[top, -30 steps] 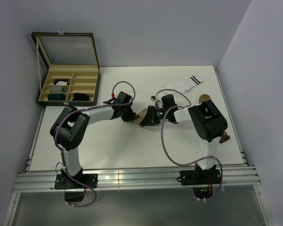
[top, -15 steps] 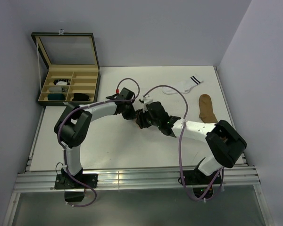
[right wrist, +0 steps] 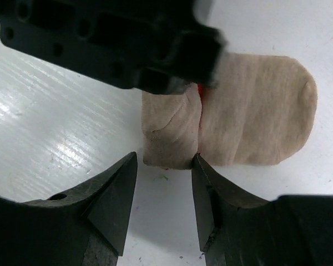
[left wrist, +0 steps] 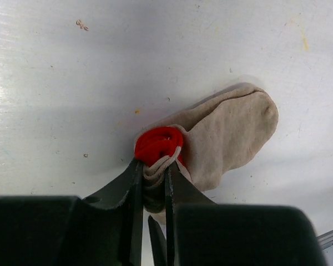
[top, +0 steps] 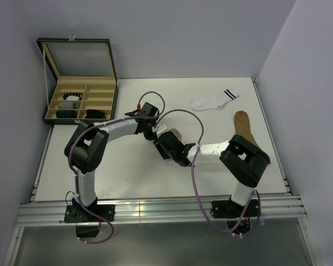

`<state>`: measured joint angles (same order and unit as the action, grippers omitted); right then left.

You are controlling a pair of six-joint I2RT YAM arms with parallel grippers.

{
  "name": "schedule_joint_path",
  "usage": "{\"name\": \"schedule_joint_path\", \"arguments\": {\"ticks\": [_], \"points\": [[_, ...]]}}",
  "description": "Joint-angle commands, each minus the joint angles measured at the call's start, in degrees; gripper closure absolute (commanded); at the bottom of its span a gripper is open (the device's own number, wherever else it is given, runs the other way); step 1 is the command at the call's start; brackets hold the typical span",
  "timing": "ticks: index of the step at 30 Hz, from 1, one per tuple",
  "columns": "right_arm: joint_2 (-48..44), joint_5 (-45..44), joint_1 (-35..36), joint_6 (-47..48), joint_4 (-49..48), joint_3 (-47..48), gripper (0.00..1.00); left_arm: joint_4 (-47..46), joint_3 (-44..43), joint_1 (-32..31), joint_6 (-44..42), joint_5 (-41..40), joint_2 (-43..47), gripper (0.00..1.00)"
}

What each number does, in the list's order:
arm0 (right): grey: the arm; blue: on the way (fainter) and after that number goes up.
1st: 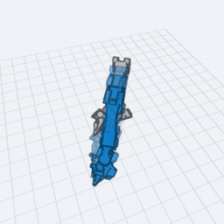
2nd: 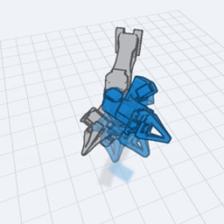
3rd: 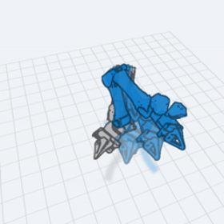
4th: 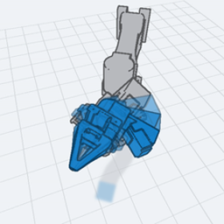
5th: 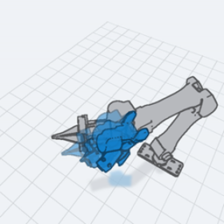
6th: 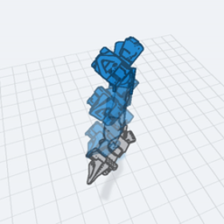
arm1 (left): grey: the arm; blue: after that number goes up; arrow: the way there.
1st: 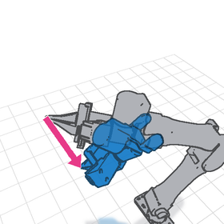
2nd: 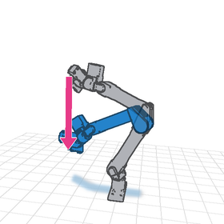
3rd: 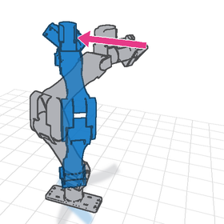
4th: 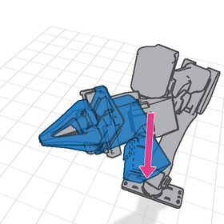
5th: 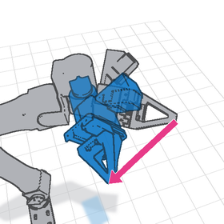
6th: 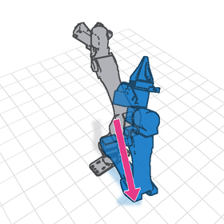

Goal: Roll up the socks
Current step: Roll the sock at the center of the board.

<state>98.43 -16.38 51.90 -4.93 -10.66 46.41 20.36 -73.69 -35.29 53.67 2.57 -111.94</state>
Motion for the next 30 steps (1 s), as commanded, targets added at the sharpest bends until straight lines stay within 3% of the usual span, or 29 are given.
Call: {"name": "schedule_joint_path", "arguments": {"ticks": [1, 14, 30], "points": [[1.7, -6.4, 2.3, 2.3, -2.9, 3.1, 0.49, 3.8, -0.3, -0.3, -1.8, -1.4, -2.7, 0.92], [2.0, -13.8, 3.9, 1.6, -2.2, 4.1, 0.41, 4.2, -0.8, -0.8, -2.2, -1.4, -3.1, 0.92], [4.1, -12.0, 4.9, 2.4, -2.8, 5.7, 0.44, 4.3, -1.3, -1.0, -1.9, -1.2, -3.4, 0.92]]}}
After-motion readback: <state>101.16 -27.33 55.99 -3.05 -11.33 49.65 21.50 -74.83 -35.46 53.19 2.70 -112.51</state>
